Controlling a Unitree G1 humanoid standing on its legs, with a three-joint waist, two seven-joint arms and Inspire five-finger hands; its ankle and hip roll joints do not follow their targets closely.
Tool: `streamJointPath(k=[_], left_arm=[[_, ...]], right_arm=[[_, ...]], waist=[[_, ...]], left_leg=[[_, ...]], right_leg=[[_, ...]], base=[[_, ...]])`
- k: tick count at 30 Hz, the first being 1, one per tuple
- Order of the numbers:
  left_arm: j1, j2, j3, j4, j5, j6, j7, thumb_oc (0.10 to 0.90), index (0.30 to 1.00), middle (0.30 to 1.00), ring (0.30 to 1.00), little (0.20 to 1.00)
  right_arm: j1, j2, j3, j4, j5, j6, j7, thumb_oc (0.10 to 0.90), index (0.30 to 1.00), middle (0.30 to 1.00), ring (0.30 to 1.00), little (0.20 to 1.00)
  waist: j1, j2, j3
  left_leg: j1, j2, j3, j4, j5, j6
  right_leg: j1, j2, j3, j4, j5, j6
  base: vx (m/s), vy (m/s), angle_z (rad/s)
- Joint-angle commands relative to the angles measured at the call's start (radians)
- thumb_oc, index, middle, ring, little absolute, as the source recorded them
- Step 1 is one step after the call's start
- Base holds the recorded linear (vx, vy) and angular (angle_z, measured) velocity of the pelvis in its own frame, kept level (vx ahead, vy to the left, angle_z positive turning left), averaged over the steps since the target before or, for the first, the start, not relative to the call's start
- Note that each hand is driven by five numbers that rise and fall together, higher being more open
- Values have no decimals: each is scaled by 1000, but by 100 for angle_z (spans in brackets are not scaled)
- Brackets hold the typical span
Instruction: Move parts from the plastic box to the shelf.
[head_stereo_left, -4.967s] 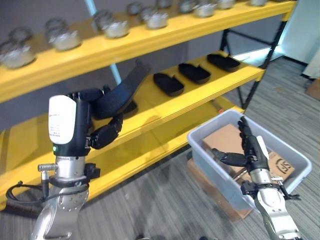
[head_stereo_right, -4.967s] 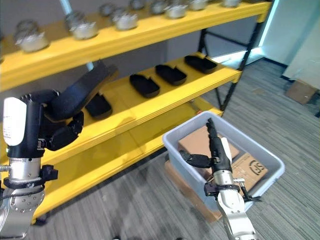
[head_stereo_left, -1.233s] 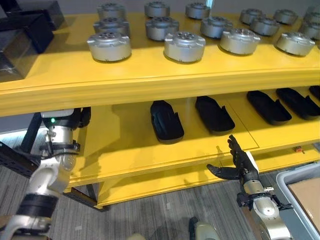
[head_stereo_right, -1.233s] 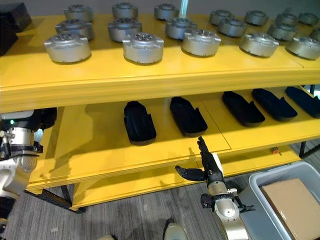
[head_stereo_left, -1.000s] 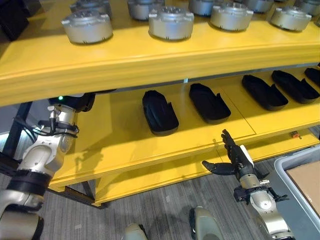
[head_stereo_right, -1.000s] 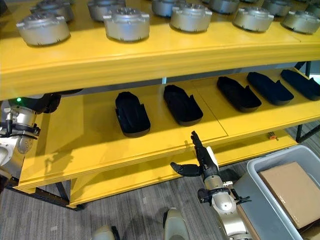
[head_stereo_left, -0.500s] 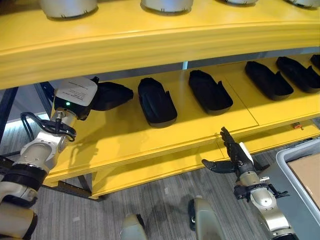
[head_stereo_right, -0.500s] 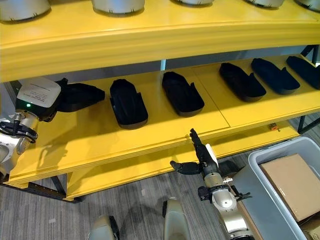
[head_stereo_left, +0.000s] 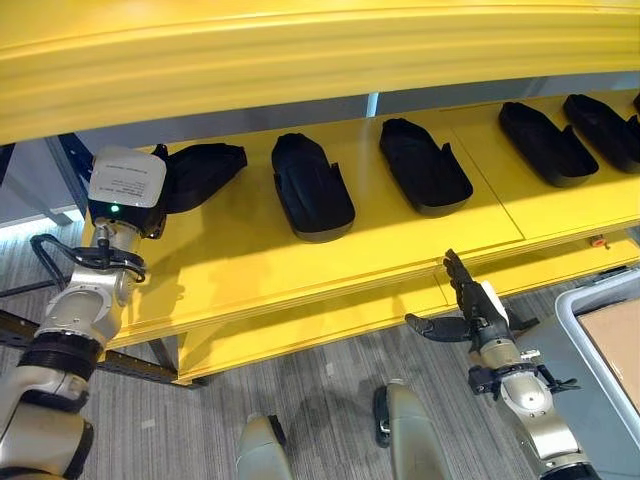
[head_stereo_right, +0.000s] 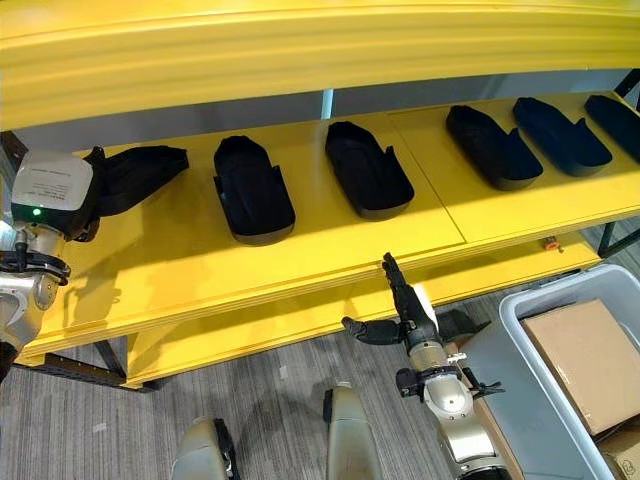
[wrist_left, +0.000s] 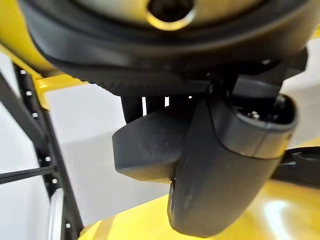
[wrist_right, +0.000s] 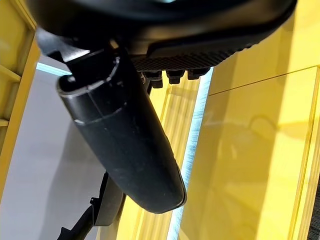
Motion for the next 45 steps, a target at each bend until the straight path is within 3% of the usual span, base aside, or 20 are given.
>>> streamJointPath(k=[1,12,22,28,30,38,42,43,45], left_arm=[[-25,36,138,9,-24,86,35,400,300,300,300,300],[-23,-99,173,-38,-104,115,-20,400,300,300,300,300],[-145,-191,73,-86,-87,123,-138,400,300,300,300,300],[-230,-256,25,-23,-106,153,-175,400,300,300,300,300],[-284,-302,23,73,-174,177,-171,400,300,300,300,300],[-287,-351,69,155,-286,205,-144,400,300,300,300,300],[-281,-386,119,162,-423,203,-89,400,300,300,300,300],[-250,-393,178,133,-557,180,-37,400,300,300,300,300],[-237,-387,198,110,-587,176,-18,400,300,300,300,300]], right_arm=[[-53,-22,-54,-81,-1,-87,-26,900,1000,1000,1000,1000],[-51,-10,-47,-96,-19,-41,-18,900,1000,1000,1000,1000],[-37,-7,-54,-105,-29,-1,-6,900,1000,1000,1000,1000],[-30,-8,-46,-107,-24,15,0,900,1000,1000,1000,1000],[-19,-7,-35,-115,-14,20,6,900,1000,1000,1000,1000],[-4,-5,-24,-117,-12,25,7,900,1000,1000,1000,1000],[-9,-7,-16,-113,-16,26,1,900,1000,1000,1000,1000],[-16,-5,-17,-118,-19,25,-5,900,1000,1000,1000,1000],[-19,-6,-18,-117,-22,25,-7,900,1000,1000,1000,1000]], waist=[[16,12,-52],[21,2,-36],[7,2,-29],[-2,0,-26],[-8,-4,-23],[-4,-12,-18],[0,-12,-15],[6,-12,-13],[9,-11,-12]], left_leg=[[0,-4,-67,-62,82,17],[-6,-8,-76,-60,78,14],[-10,-5,-80,-67,80,12],[-9,-3,-79,-72,82,11],[-16,-3,-83,-70,84,12],[-22,-2,-90,-67,85,14],[-23,-5,-94,-72,88,15],[-22,-7,-95,-72,88,14],[-25,-7,-98,-69,87,14]], right_leg=[[130,-60,23,-61,-49,43],[127,-58,20,-53,-55,36],[115,-50,23,-49,-57,36],[109,-48,25,-51,-54,36],[103,-45,24,-47,-54,33],[103,-44,18,-48,-52,31],[108,-45,13,-47,-52,30],[111,-46,8,-46,-52,28],[111,-46,6,-44,-53,28]], base=[[0,0,0],[0,-2,1],[0,-1,0],[0,0,0],[-1,-40,0],[1,-9,0],[1,-6,1],[0,-21,6],[-2,-11,5]])
